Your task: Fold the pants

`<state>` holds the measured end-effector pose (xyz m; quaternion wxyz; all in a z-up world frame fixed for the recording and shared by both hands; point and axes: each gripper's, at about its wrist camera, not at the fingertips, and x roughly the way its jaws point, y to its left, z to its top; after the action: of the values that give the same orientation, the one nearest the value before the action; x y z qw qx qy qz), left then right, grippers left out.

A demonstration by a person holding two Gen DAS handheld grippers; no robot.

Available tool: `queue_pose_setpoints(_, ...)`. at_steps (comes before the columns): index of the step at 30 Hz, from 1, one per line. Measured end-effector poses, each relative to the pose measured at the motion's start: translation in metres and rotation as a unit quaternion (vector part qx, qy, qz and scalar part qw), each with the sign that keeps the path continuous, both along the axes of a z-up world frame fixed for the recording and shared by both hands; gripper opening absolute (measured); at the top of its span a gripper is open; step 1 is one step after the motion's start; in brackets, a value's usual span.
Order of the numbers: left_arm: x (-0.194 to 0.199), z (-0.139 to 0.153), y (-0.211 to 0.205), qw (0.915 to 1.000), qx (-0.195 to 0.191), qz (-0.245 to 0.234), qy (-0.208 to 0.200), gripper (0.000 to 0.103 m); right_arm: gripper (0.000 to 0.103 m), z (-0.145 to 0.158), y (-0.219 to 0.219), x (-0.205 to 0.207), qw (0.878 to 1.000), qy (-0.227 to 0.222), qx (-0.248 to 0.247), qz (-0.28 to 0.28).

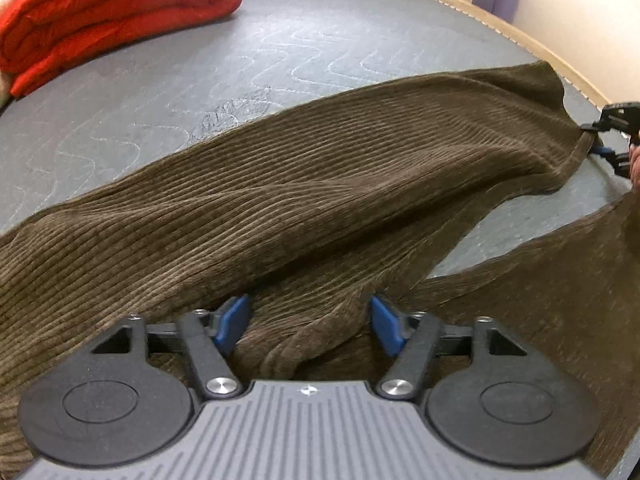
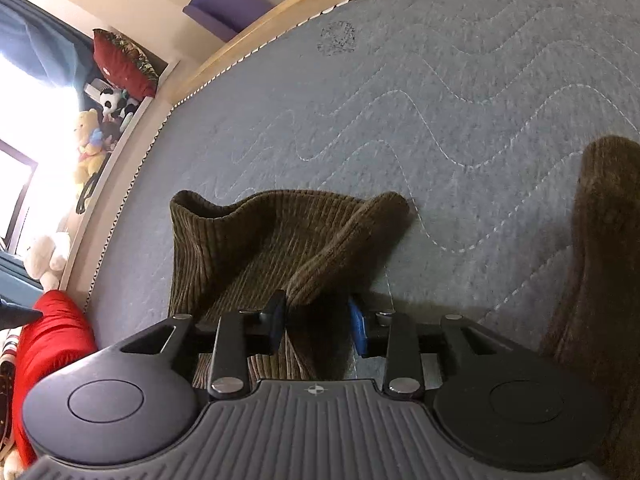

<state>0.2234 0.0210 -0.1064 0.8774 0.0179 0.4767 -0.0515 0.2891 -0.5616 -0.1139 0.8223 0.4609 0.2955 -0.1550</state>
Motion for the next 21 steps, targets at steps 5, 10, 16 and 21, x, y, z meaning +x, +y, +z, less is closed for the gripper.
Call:
queue_pose_setpoints(5, -0.006, 0.016, 0.004, 0.9991, 0.025, -0.034, -0.004, 0.015, 0.006, 0.025, -0.005, 0.006, 0.999, -0.029, -0.031, 0.008)
queue_pose_setpoints(10, -0.030, 0.030, 0.024, 0.9991, 0.011, -0.037, -0.016, 0.015, 0.005, 0.041, -0.009, -0.002, 0.995, 0.055, -0.082, -0.028)
queue_pose_setpoints(16, -0.047, 0.037, 0.025, 0.9994, -0.017, -0.032, -0.004, 0.027, 0.010, 0.019, -0.009, -0.012, 0.984, 0.140, -0.107, -0.015)
queue_pose_setpoints(21, -0.075, 0.081, 0.060, 0.9981, -0.051, 0.012, -0.031, 0.041, 0.016, 0.072, 0.002, -0.039, 0.978, 0.088, -0.182, -0.054)
